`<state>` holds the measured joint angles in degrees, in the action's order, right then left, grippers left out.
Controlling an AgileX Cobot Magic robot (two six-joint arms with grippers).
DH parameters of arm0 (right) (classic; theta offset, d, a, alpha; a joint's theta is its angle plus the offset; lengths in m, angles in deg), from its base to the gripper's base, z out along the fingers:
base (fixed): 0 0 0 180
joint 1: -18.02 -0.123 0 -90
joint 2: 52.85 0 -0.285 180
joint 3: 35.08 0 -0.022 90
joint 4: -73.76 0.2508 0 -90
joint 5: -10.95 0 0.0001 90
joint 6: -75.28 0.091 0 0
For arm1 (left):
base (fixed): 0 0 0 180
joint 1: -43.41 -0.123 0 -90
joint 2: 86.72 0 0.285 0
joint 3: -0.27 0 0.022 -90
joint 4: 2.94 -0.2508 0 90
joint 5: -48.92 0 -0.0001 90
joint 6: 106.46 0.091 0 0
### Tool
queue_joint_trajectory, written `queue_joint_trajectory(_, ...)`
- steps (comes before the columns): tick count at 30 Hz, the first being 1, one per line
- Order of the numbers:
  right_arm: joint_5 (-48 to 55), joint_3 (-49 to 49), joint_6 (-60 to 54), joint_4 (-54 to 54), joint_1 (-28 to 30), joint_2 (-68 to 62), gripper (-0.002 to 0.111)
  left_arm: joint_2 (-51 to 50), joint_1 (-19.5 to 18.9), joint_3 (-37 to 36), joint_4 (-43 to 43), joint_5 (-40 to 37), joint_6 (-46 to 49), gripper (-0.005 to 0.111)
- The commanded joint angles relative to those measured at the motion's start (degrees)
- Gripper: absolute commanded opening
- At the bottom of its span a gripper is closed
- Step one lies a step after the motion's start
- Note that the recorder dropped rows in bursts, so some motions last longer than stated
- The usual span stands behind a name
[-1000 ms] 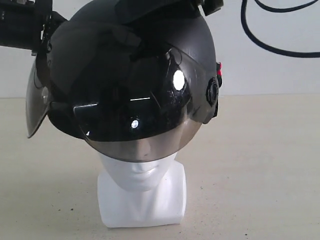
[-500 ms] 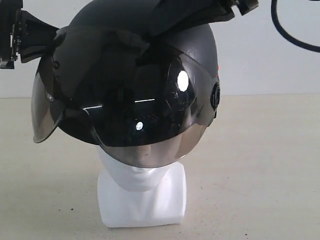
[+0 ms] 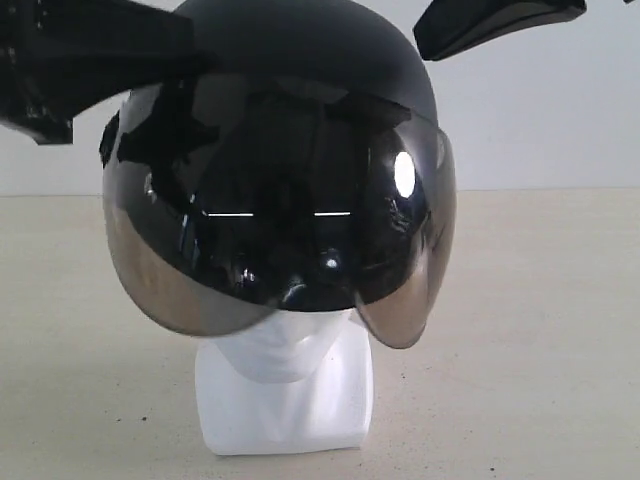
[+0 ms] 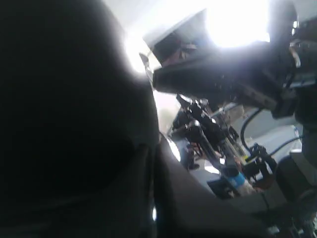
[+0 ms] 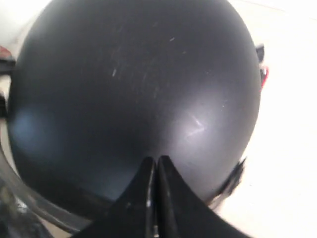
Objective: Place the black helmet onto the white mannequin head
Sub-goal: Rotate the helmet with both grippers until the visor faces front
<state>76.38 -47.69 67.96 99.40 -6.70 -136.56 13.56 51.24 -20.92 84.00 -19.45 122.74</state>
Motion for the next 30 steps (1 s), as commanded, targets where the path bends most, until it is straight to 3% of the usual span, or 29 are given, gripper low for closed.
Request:
queue_joint_trajectory(1, -0.5, 0.04, -1.6, 4.08, 0.15, 0.44, 0.0, 1.12, 0.72, -1.24, -5.94, -1.59, -0.93, 0.004)
queue_joint_trajectory(15, 4.53, 0.91, -1.6, 5.25, 0.15, 1.38, 0.0, 5.09, -0.51, -0.7, -4.93, -1.59, -2.65, 0.004)
queue_joint_trajectory(25, 1.14, 8.45, -4.2, 8.77, 0.15, 4.0, 0.0, 13.22, -1.56, 2.52, -2.43, -1.59, -6.59, 0.004)
queue_joint_trajectory(28, 0.46, 9.49, -5.95, 13.08, 0.15, 4.14, 0.0, 14.82, -1.56, 2.52, -8.66, -1.59, -9.04, 0.004)
queue_joint_trajectory(30, -0.33, 10.05, -7.09, 15.66, 0.15, 4.14, 0.0, 15.1, -1.56, 2.52, -17.26, -1.59, -12.75, 0.004)
